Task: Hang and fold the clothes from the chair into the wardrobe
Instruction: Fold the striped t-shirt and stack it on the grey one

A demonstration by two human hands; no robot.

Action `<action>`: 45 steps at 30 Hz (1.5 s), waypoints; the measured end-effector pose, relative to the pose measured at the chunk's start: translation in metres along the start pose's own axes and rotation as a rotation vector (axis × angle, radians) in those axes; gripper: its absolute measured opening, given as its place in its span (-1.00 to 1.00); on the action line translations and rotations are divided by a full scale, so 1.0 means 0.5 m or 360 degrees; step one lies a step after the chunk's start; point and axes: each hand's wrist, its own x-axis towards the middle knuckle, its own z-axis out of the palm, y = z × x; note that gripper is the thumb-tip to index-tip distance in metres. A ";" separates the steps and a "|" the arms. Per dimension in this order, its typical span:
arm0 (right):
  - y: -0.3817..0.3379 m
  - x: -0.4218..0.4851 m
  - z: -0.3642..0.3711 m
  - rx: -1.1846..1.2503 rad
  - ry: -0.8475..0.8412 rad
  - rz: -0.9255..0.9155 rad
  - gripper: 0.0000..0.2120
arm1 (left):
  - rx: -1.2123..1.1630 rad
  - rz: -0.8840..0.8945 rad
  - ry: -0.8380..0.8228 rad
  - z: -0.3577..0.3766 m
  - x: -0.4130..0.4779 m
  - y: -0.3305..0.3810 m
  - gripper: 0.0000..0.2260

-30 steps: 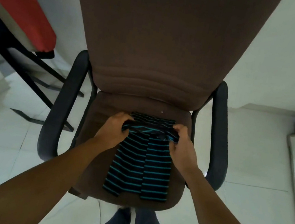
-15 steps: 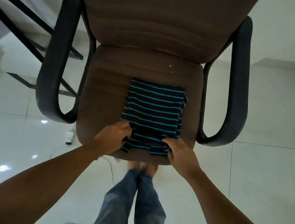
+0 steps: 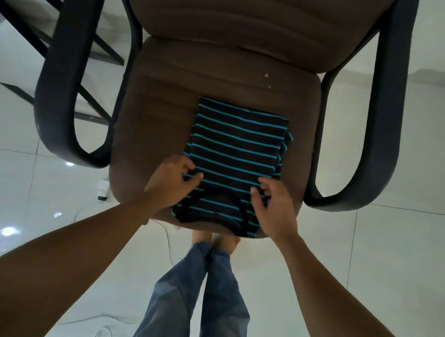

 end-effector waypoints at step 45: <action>-0.051 0.286 -0.016 0.0505 0.0252 0.0596 -0.78 | -0.1181 -0.0857 0.0205 -0.011 0.253 0.042 -0.72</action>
